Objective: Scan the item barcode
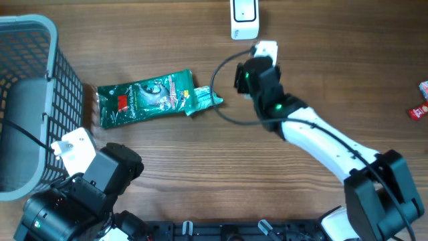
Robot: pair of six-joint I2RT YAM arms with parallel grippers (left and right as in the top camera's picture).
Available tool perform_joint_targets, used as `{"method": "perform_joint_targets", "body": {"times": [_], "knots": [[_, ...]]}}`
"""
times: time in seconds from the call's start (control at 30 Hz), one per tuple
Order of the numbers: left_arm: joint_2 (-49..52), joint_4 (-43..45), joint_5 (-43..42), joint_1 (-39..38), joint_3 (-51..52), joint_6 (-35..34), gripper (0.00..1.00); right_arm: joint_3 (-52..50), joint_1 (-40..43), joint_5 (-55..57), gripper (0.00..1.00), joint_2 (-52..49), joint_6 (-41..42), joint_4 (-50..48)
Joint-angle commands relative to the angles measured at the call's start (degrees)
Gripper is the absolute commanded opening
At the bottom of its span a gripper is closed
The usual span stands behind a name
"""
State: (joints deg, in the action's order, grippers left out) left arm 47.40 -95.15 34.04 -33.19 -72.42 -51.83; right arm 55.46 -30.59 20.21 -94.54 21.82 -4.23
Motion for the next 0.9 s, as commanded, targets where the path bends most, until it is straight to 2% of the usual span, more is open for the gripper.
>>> {"method": "perform_joint_targets", "body": {"times": [0.0,0.2,0.27,0.3,0.33,0.47,0.6,0.67,0.77,0.8,0.87], "knots": [[-0.09,-0.04,0.96,0.48,0.11,-1.18,1.0,-4.52,0.24,3.61,0.63,-1.95,-0.9,-5.92],[-0.09,-0.02,0.96,0.48,0.11,-1.16,1.0,-4.59,0.22,3.85,0.7,-7.89,-0.85,-7.85],[-0.09,-0.02,0.96,0.48,0.11,-1.16,1.0,-4.59,0.22,4.28,0.78,-8.07,-0.94,-8.63],[-0.09,-0.02,0.96,0.48,0.11,-1.16,1.0,-4.57,0.22,4.24,0.86,-7.93,-1.33,-9.05],[-0.09,-0.02,0.96,0.48,0.11,-1.16,1.0,-4.57,0.22,4.24,1.0,-7.63,-2.73,-9.75],[-0.09,-0.02,0.96,0.48,0.11,-1.16,1.0,-3.19,0.15,2.08,1.0,-0.9,-3.41,-4.92],[-0.09,-0.02,0.96,0.48,0.11,-1.16,1.0,0.0,0.26,-0.98,1.0,13.14,7.85,10.25],[-0.09,-0.02,0.96,0.48,0.11,-1.16,1.0,0.92,0.28,-1.92,1.0,20.65,23.45,20.9],[-0.09,-0.02,0.96,0.48,0.11,-1.16,1.0,0.9,0.26,-7.45,1.0,28.02,38.8,29.68],[-0.09,-0.04,0.96,0.48,0.11,-1.16,1.0,0.9,0.26,-8.33,1.0,29.49,39.87,30.12],[-0.09,-0.04,0.96,0.48,0.11,-1.16,1.0,0.9,0.26,-6.01,1.0,32.13,35.93,35.17]]}}
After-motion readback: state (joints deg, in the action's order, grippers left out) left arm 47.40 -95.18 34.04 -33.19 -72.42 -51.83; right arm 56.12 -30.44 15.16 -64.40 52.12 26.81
